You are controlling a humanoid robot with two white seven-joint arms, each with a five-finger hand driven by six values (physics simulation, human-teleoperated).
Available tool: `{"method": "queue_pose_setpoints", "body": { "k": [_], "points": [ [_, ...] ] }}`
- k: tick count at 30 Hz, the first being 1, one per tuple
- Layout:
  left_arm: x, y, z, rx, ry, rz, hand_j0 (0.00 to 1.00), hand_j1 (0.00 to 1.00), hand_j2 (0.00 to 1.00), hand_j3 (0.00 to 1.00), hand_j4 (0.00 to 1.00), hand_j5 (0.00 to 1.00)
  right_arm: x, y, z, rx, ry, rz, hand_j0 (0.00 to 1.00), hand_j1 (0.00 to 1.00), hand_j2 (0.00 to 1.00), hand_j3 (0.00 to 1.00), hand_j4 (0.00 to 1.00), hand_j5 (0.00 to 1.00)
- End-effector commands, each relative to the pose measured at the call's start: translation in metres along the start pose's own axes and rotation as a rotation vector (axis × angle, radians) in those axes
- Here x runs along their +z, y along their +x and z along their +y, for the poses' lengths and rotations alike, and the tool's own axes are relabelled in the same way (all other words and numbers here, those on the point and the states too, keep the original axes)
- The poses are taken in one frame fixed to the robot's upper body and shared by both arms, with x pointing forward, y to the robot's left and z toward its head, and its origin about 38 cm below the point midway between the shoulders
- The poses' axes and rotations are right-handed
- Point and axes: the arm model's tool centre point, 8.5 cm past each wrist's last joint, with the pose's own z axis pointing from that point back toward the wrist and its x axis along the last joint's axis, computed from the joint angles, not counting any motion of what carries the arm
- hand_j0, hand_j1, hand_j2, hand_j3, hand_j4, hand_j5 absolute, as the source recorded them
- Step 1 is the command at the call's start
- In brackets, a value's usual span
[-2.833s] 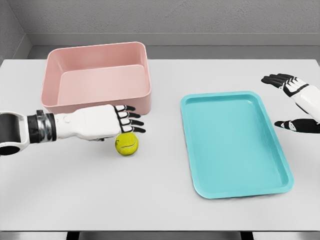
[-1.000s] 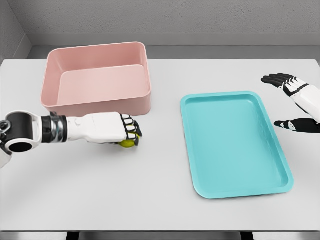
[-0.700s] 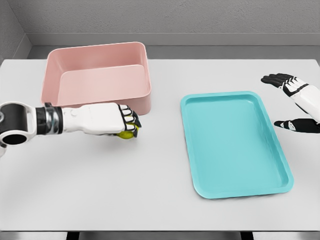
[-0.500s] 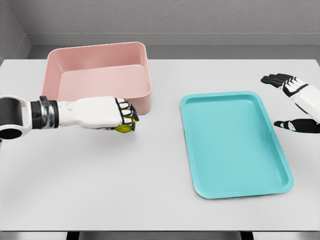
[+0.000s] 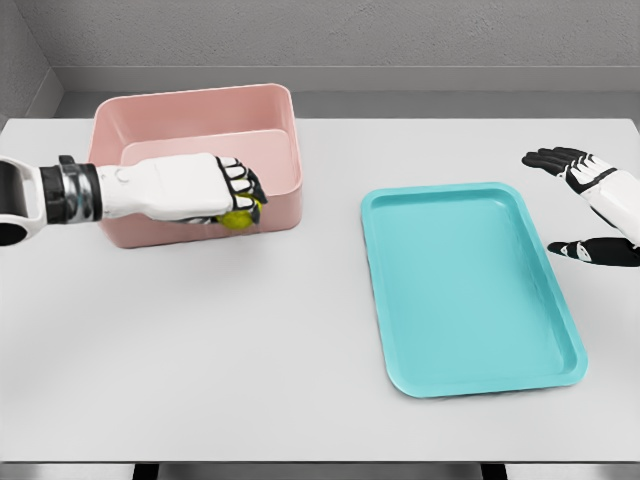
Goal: Put the tennis from the blue tray into the pink basket with both arms
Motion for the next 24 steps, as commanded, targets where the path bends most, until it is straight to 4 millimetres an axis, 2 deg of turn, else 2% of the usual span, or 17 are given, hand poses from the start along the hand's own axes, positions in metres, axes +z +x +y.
{"method": "queue_pose_setpoints", "body": {
  "k": [1, 10, 15, 19, 23, 24],
  "points": [
    [0.001, -0.006, -0.003, 0.021, 0.0, 0.016, 0.5, 0.5, 0.5, 0.5, 0.5, 0.5, 0.0, 0.0, 0.0, -0.006, -0.003, -0.001, 1.0, 1.0, 1.0, 1.0, 1.0, 1.0],
    [0.006, -0.032, 0.0, 0.052, 0.011, 0.08, 0.5, 0.5, 0.5, 0.5, 0.5, 0.5, 0.0, 0.0, -0.001, -0.006, -0.005, -0.001, 1.0, 1.0, 1.0, 1.0, 1.0, 1.0],
    [0.01, -0.062, 0.001, 0.086, 0.015, 0.153, 0.5, 0.5, 0.5, 0.5, 0.5, 0.5, 0.0, 0.0, -0.001, -0.006, -0.005, -0.001, 1.0, 1.0, 1.0, 1.0, 1.0, 1.0],
    [0.01, -0.08, -0.006, 0.135, 0.016, 0.203, 0.5, 0.5, 0.5, 0.5, 0.5, 0.5, 0.0, 0.0, -0.001, -0.006, -0.005, -0.001, 1.0, 1.0, 1.0, 1.0, 1.0, 1.0],
    [0.012, -0.096, -0.011, 0.17, 0.013, 0.245, 0.53, 0.53, 0.53, 0.53, 0.53, 0.53, 0.0, 0.0, -0.001, -0.006, -0.005, -0.001, 1.0, 1.0, 1.0, 1.0, 1.0, 1.0],
    [0.011, -0.097, -0.011, 0.172, 0.015, 0.247, 0.6, 0.6, 0.6, 0.6, 0.6, 0.6, 0.0, 0.0, -0.001, -0.006, -0.005, -0.001, 1.0, 1.0, 1.0, 1.0, 1.0, 1.0]
  ]
}}
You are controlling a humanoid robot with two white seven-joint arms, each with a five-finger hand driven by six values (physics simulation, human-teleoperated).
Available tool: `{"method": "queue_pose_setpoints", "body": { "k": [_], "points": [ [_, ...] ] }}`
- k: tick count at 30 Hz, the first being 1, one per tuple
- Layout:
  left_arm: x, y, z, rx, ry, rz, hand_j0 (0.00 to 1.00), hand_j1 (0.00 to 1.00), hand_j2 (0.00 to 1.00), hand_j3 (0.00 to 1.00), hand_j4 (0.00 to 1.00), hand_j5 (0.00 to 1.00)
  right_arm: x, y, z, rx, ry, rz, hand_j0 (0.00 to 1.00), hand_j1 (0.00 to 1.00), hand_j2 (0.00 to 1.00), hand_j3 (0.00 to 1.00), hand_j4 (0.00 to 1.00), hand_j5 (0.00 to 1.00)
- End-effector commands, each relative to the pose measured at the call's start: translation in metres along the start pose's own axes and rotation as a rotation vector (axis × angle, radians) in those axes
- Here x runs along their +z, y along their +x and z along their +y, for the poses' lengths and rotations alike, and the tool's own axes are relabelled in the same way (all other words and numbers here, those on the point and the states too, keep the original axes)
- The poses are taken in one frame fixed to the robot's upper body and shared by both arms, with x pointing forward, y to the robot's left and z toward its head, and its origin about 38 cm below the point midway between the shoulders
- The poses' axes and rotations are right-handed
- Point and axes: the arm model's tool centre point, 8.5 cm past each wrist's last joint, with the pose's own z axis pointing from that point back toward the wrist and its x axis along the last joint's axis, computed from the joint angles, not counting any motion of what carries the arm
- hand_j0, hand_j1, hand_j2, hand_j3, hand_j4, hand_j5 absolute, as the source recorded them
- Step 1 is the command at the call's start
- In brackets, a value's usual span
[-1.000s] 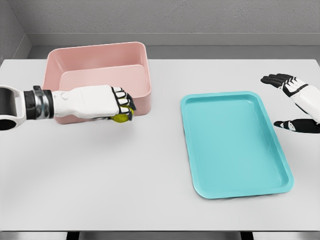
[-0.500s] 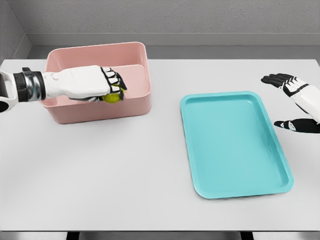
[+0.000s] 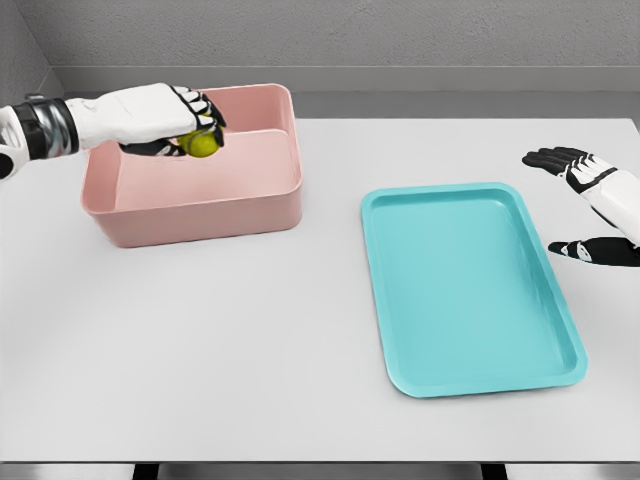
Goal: Put the tennis from the blue tray into the pink basket with both arms
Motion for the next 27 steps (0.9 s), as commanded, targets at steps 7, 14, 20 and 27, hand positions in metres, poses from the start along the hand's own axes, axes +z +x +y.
{"method": "queue_pose_setpoints", "body": {
  "k": [7, 14, 20, 27],
  "points": [
    [-0.004, -0.005, -0.006, 0.046, 0.009, 0.012, 1.0, 1.0, 1.0, 1.0, 1.0, 1.0, 0.0, 0.0, -0.001, -0.006, -0.003, 0.0, 1.0, 1.0, 1.0, 1.0, 1.0, 1.0],
    [0.016, -0.011, 0.001, 0.102, 0.066, 0.013, 1.0, 1.0, 1.0, 1.0, 1.0, 1.0, 0.0, 0.0, -0.001, -0.006, -0.003, 0.0, 1.0, 1.0, 1.0, 1.0, 1.0, 1.0],
    [0.076, -0.034, -0.019, 0.195, 0.054, 0.089, 1.0, 1.0, 1.0, 1.0, 1.0, 1.0, 0.001, 0.0, 0.0, -0.008, -0.003, 0.001, 1.0, 1.0, 1.0, 1.0, 1.0, 1.0],
    [0.108, -0.048, -0.028, 0.207, 0.024, 0.155, 1.0, 1.0, 1.0, 1.0, 1.0, 1.0, 0.001, 0.0, 0.0, -0.008, -0.003, 0.001, 1.0, 1.0, 1.0, 1.0, 1.0, 1.0]
  ]
}}
